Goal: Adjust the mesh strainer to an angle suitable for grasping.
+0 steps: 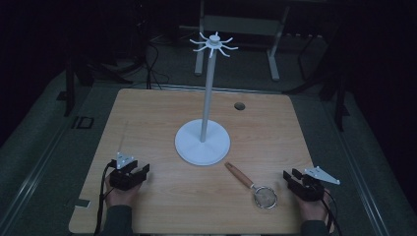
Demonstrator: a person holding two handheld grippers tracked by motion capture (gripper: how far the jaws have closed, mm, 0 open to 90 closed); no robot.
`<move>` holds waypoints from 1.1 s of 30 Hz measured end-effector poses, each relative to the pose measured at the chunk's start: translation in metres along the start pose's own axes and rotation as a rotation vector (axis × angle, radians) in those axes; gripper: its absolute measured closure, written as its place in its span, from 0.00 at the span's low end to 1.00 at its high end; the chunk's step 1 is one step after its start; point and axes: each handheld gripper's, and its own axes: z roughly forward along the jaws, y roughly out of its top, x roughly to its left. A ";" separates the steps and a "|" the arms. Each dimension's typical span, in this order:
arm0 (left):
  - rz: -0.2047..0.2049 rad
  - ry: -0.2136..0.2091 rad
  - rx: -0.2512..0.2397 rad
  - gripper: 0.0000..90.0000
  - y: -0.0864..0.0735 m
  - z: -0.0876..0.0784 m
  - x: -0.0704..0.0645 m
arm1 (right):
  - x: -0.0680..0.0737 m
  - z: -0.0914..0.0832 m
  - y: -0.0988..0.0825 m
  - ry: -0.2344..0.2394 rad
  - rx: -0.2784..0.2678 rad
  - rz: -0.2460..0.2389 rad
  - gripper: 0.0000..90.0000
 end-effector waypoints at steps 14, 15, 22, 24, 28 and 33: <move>0.028 -0.070 -0.024 0.52 0.002 0.000 -0.007 | 0.011 -0.004 0.006 0.021 -0.009 -0.052 0.60; 0.026 -0.070 -0.022 0.52 0.002 0.000 -0.007 | 0.012 -0.005 0.008 0.023 -0.010 -0.056 0.60; 0.016 -0.067 -0.020 0.51 0.002 0.000 -0.006 | 0.021 -0.011 0.020 0.030 -0.021 -0.138 0.59; 0.020 -0.068 -0.015 0.51 0.002 0.000 -0.006 | 0.025 -0.011 0.024 0.035 -0.015 -0.167 0.59; 0.021 -0.070 -0.011 0.50 0.002 0.001 -0.006 | 0.035 -0.008 0.033 0.066 0.000 -0.215 0.58; 0.024 -0.074 -0.008 0.50 0.001 0.002 -0.007 | 0.044 -0.004 0.042 0.090 0.032 -0.238 0.58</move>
